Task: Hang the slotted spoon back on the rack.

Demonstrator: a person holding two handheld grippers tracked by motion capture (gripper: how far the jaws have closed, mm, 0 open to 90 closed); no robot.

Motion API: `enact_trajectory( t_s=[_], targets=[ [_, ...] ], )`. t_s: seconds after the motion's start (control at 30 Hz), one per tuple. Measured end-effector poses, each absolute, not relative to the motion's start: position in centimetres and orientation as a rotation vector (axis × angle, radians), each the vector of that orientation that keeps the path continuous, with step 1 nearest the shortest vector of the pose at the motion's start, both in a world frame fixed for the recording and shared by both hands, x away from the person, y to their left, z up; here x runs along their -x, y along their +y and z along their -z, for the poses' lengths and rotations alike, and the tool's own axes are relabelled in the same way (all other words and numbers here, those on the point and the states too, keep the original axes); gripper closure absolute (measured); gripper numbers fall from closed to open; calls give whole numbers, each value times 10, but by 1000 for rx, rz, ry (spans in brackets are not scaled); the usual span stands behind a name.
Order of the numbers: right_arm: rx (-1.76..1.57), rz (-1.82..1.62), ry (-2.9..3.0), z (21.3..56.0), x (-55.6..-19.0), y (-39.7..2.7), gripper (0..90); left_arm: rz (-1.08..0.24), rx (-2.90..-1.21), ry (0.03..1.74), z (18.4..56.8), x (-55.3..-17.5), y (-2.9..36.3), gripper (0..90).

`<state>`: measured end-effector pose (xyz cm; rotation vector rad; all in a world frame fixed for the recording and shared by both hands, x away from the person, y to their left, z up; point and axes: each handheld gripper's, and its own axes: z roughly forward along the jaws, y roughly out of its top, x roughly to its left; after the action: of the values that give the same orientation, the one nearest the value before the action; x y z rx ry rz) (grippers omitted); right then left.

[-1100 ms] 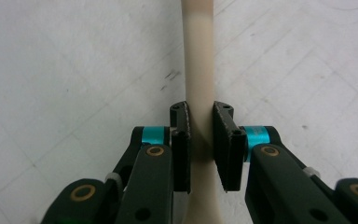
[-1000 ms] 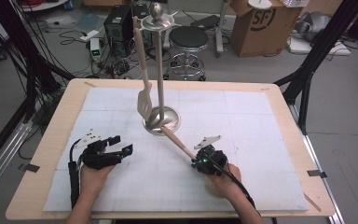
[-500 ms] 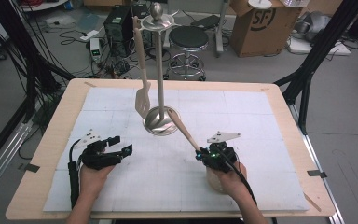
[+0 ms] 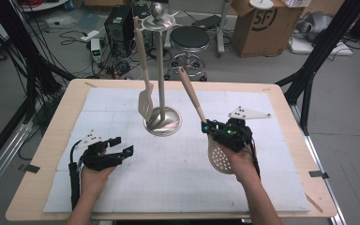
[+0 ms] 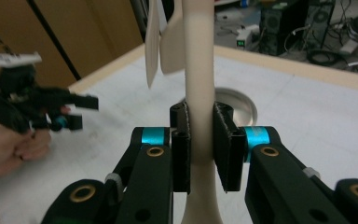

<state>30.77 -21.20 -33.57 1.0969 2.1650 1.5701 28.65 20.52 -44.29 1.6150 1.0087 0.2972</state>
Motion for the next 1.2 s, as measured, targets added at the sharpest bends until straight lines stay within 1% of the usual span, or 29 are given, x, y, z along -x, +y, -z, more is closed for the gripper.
enact_trajectory(
  t_s=[0.4, 0.57, 1.0, 1.2],
  targets=[
    [-1047, -1753, 2083, 299, -333, -215, 786, -304, -1601, 1017, 443, -286, 208, 256],
    [-1009, -1782, 2045, 283, -334, -218, 786, -305, -1600, 1019, 443, -286, 210, 256],
    [-984, -1834, 2038, 263, -341, -214, 786, -308, -1602, 1018, 442, -286, 211, 256],
    [-1004, -1858, 2065, 262, -352, -212, 786, -306, -1596, 1019, 442, -285, 211, 256]
  ],
)
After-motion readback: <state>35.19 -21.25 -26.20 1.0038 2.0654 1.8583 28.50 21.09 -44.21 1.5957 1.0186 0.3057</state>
